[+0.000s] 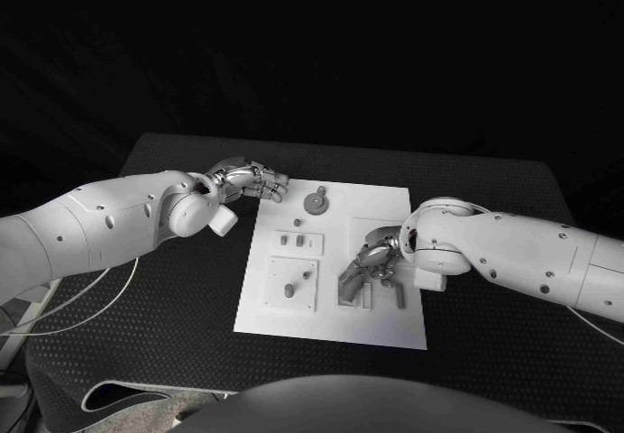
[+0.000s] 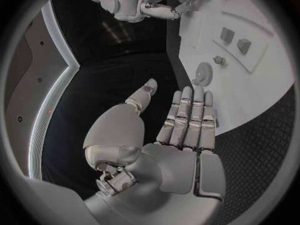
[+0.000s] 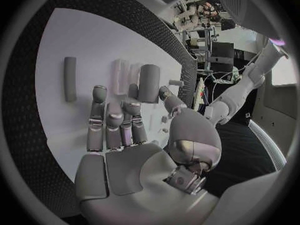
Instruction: Assemble the parts on the task board
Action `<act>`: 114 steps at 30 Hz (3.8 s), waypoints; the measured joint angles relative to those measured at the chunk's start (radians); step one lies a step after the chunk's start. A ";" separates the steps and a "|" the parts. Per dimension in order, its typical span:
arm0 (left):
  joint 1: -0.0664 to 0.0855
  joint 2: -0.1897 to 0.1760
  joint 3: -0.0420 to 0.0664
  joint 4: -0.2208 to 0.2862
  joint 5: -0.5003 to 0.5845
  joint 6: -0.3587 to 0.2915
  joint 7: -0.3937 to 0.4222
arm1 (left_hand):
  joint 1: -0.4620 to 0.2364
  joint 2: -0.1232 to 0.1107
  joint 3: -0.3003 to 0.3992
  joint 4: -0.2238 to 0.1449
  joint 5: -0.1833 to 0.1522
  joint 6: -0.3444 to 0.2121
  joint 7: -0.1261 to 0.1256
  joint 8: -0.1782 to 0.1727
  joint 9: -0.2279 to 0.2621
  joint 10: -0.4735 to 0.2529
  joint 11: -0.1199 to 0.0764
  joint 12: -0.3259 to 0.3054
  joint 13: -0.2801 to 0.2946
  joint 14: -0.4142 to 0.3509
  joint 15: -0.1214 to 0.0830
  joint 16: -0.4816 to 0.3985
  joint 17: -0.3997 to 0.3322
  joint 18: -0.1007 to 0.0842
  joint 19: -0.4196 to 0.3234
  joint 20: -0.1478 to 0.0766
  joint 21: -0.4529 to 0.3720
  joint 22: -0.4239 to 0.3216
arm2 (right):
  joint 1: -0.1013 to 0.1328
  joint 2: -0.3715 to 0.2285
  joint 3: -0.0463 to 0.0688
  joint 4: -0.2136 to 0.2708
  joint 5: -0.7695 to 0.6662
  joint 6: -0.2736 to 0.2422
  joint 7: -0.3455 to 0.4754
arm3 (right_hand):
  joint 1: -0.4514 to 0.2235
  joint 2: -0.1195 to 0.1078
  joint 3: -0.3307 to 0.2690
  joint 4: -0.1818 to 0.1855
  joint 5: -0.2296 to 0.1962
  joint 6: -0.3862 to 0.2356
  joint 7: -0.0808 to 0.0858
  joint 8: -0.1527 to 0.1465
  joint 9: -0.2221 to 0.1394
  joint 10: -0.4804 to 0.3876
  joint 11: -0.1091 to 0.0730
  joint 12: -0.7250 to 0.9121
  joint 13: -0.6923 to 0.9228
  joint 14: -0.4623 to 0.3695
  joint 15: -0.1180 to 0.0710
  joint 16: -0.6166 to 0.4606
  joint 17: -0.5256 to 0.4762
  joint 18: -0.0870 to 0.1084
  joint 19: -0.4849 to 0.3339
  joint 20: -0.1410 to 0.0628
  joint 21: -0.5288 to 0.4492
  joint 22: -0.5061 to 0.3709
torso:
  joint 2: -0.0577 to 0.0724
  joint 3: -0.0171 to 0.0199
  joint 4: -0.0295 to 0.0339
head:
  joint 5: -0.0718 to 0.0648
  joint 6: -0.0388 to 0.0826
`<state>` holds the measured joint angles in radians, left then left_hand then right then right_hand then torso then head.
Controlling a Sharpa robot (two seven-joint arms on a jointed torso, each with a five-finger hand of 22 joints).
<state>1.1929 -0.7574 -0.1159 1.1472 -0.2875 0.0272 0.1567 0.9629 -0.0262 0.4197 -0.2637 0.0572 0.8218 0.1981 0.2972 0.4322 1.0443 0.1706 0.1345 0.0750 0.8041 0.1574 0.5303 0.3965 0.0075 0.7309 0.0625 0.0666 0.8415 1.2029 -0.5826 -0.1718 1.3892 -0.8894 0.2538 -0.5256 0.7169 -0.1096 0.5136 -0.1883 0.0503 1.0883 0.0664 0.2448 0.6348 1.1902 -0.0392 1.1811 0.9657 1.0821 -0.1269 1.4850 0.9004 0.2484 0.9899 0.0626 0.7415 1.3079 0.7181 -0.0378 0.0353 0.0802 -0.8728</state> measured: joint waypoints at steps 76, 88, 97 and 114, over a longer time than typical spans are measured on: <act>0.000 0.002 0.000 -0.002 -0.011 0.014 -0.010 | 0.000 0.000 0.003 -0.003 0.000 0.000 0.000 0.004 0.000 0.000 0.000 0.000 0.000 0.000 0.000 -0.004 0.003 0.000 0.000 0.000 0.000 0.000 | -0.023 0.014 -0.015 0.056 -0.356 -0.130 0.039 | -0.049 -0.026 0.034 -0.009 0.000 0.009 -0.002 -0.003 -0.002 0.004 -0.004 0.000 0.000 0.003 -0.006 0.000 -0.010 0.000 0.013 -0.009 0.004 0.000 | 0.000 0.0001 -0.0012 | 0.006 0.000; 0.000 0.002 0.000 -0.003 -0.012 0.015 -0.011 | 0.000 0.000 0.003 -0.003 0.000 0.000 0.000 0.004 0.000 0.000 0.000 0.000 0.000 0.000 0.000 -0.004 0.004 0.000 0.000 0.000 0.000 0.000 | -0.028 -0.014 -0.016 0.073 -0.350 -0.271 0.118 | -0.045 -0.070 0.067 -0.001 0.000 -0.040 -0.007 -0.040 -0.019 -0.011 0.018 -0.012 -0.010 0.000 -0.002 -0.007 -0.016 0.000 0.005 -0.016 -0.012 -0.001 | 0.000 0.0001 -0.0004 | 0.005 0.000; 0.000 0.000 -0.001 -0.004 -0.012 0.016 -0.011 | 0.000 0.000 0.003 -0.003 0.000 0.000 0.000 0.004 0.000 0.000 0.000 0.000 0.000 0.000 0.000 -0.004 0.004 0.000 0.000 0.000 0.000 0.000 | -0.027 -0.093 -0.015 0.145 -0.348 -0.432 0.254 | 0.001 -0.098 0.087 -0.023 0.000 -0.104 0.028 -0.055 -0.020 -0.025 0.039 -0.012 -0.010 -0.010 0.022 -0.011 -0.017 0.000 -0.004 -0.007 -0.012 -0.001 | 0.000 0.0005 -0.0023 | 0.008 0.000; 0.000 0.000 -0.001 -0.005 -0.013 0.016 -0.010 | 0.000 0.000 0.003 -0.003 0.000 0.000 0.000 0.004 0.000 0.000 0.000 0.000 0.000 0.000 0.000 -0.004 0.005 0.000 0.000 0.000 0.000 0.000 | -0.025 -0.143 -0.014 0.174 -0.484 -0.504 0.484 | 0.177 -0.086 0.071 -0.103 0.000 -0.142 0.049 -0.059 -0.015 -0.052 0.059 -0.012 -0.011 -0.032 0.043 -0.011 -0.016 0.000 -0.022 0.011 -0.012 -0.001 | 0.001 0.0026 -0.0017 | 0.006 0.000</act>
<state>1.1927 -0.7572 -0.1174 1.1419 -0.3001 0.0431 0.1470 0.9629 -0.0261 0.4224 -0.2663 0.0572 0.8218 0.1980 0.3012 0.4323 1.0443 0.1706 0.1345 0.0749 0.8041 0.1573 0.5264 0.4015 0.0074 0.7310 0.0625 0.0666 0.8415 1.1782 -0.7255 -0.1857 1.5636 -1.3732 -0.2499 -0.0415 0.8935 -0.1959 0.5845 -0.2910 0.0503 0.9461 0.1158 0.1858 0.6197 1.1385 0.0201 1.1693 0.9545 1.0504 -0.0838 1.4743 0.8839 0.2484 0.9676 0.0739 0.7299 1.3074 0.7187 -0.0352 0.0336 0.0865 -0.8728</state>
